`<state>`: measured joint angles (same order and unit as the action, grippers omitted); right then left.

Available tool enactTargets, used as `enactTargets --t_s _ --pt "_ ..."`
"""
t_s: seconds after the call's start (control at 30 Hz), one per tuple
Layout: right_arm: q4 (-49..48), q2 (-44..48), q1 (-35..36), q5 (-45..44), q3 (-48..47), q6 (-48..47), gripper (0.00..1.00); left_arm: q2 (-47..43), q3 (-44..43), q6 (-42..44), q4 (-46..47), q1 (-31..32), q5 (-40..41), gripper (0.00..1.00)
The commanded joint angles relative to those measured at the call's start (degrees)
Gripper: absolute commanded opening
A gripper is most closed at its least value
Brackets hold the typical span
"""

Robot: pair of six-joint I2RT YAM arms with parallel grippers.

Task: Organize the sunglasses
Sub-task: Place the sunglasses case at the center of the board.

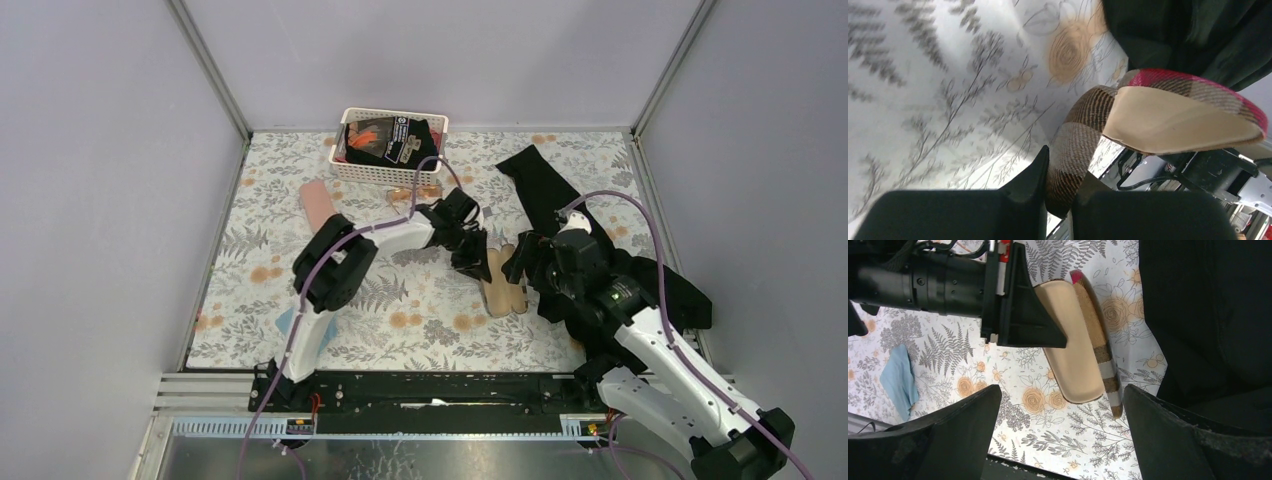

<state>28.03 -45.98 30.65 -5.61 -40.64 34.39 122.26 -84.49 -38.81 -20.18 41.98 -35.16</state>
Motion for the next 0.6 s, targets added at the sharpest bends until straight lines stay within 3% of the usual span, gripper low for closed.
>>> enactTargets --t_s 0.0,0.07,0.17,0.23,0.4,0.57 --pt "0.1 -1.1 0.1 -2.8 -3.0 -1.5 1.0 4.5 -7.4 2.8 -3.3 0.9 -1.9 0.06" --pt "0.3 -1.8 0.2 -3.0 -3.7 -1.9 1.0 5.9 -10.2 3.5 -6.1 0.8 -0.4 0.35" --pt "0.2 -1.9 0.2 -3.6 -4.5 -2.2 1.0 5.7 -13.4 4.5 -8.8 0.8 2.6 0.65" --pt "0.2 -1.7 0.1 -4.2 -5.1 -2.4 1.0 4.8 -15.6 5.5 -11.1 0.7 5.4 0.95" --pt "0.2 -1.0 0.2 -5.3 -6.6 -2.6 1.0 0.1 -18.1 8.4 -16.5 -0.9 11.4 0.99" --pt "-0.2 -0.6 0.2 -6.3 -6.8 -2.8 1.0 -11.8 -11.3 9.0 -19.1 -4.5 19.8 0.99"
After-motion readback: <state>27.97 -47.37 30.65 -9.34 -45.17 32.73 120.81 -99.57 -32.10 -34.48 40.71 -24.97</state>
